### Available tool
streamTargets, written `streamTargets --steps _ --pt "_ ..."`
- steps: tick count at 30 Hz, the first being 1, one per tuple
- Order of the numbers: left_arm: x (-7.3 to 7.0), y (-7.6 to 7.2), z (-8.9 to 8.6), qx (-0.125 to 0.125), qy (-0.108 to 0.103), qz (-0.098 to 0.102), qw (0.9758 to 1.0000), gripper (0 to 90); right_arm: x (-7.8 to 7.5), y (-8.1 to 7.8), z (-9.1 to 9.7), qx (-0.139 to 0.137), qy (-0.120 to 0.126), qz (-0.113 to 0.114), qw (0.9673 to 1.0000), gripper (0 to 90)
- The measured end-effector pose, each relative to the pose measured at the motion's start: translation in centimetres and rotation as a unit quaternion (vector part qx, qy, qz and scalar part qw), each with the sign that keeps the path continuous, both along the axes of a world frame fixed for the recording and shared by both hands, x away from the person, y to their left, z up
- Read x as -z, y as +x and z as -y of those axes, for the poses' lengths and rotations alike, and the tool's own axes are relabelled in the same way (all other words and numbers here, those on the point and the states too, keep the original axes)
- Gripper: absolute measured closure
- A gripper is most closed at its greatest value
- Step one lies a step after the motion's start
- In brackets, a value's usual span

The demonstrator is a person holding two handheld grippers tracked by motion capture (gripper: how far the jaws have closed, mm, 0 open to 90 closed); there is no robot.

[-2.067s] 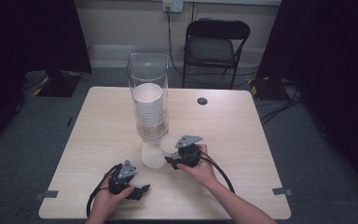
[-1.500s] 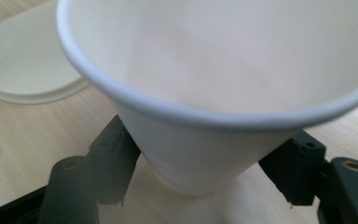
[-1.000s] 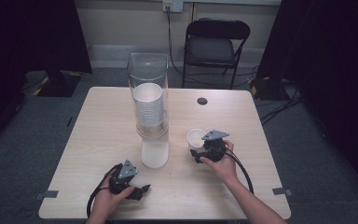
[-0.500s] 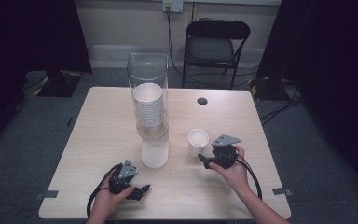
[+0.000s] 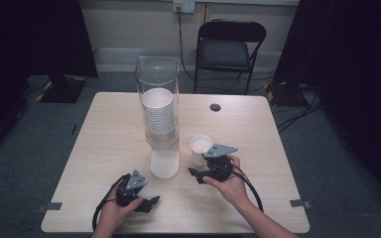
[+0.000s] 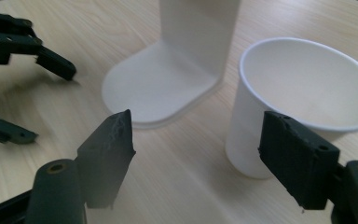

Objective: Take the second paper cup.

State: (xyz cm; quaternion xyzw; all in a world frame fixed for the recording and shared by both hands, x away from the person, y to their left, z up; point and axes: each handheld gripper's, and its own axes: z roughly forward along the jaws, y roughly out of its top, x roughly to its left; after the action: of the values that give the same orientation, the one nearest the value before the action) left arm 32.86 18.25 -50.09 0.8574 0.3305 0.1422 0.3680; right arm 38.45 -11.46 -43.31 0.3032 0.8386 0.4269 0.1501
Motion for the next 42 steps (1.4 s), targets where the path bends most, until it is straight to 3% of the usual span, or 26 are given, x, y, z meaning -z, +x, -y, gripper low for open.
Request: streamTargets --steps 5,7,13,16,22,23,27,29,33,34,39,40,41,42 --pt "0.0 0.0 0.0 0.000 0.001 0.000 1.0000 11.0 0.5 0.4 -0.9 -0.006 -0.006 -0.003 1.0000 26.7" --pt "0.0 0.0 0.0 -0.001 0.002 -0.001 1.0000 11.0 1.2 0.7 -1.3 -0.007 -0.020 -0.006 0.9998 26.6" --pt "0.0 0.0 0.0 0.000 0.001 0.000 1.0000 11.0 2.6 1.1 -2.2 -0.021 -0.013 -0.011 0.9996 27.1" --pt "0.0 0.0 0.0 0.000 0.001 0.000 1.0000 11.0 3.3 1.5 -3.0 -0.029 -0.022 -0.005 0.9993 27.8" --pt "0.0 0.0 0.0 -0.001 0.001 0.000 1.0000 11.0 4.5 3.7 -2.9 -0.002 -0.027 -0.009 0.9996 26.6" --pt "0.0 0.0 0.0 0.000 0.001 0.000 1.0000 11.0 4.3 3.7 -2.9 -0.009 -0.009 -0.016 0.9998 26.7" --pt "-0.1 0.0 0.0 -0.002 0.005 -0.001 1.0000 11.0 3.0 2.8 -4.0 -0.032 0.002 0.003 0.9995 25.0" --pt "-0.1 0.0 0.0 -0.002 0.005 -0.001 1.0000 11.0 2.1 2.7 -4.7 -0.046 0.027 -0.002 0.9986 25.5" --pt "-0.1 0.0 0.0 -0.002 0.005 0.000 1.0000 11.0 0.4 2.7 -5.8 -0.049 0.046 0.025 0.9974 25.1" --pt "0.0 0.0 0.0 0.000 0.003 -0.002 1.0000 11.0 -0.7 3.1 -6.4 -0.054 0.066 0.028 0.9959 24.8" --pt "0.0 0.0 0.0 0.000 0.003 -0.002 1.0000 11.0 -1.9 3.5 -7.4 -0.057 0.072 0.038 0.9951 25.3" --pt "0.0 0.0 0.0 0.000 0.003 -0.002 1.0000 11.0 -2.0 3.6 -7.6 -0.052 0.072 0.043 0.9952 27.2" --pt "0.0 0.0 0.0 0.000 0.003 -0.002 1.0000 11.0 -2.0 3.8 -7.9 -0.049 0.068 0.051 0.9952 36.3" --pt "0.0 0.0 0.0 0.001 0.003 -0.002 1.0000 11.0 -1.8 3.9 -7.8 -0.047 0.063 0.057 0.9953 36.9"
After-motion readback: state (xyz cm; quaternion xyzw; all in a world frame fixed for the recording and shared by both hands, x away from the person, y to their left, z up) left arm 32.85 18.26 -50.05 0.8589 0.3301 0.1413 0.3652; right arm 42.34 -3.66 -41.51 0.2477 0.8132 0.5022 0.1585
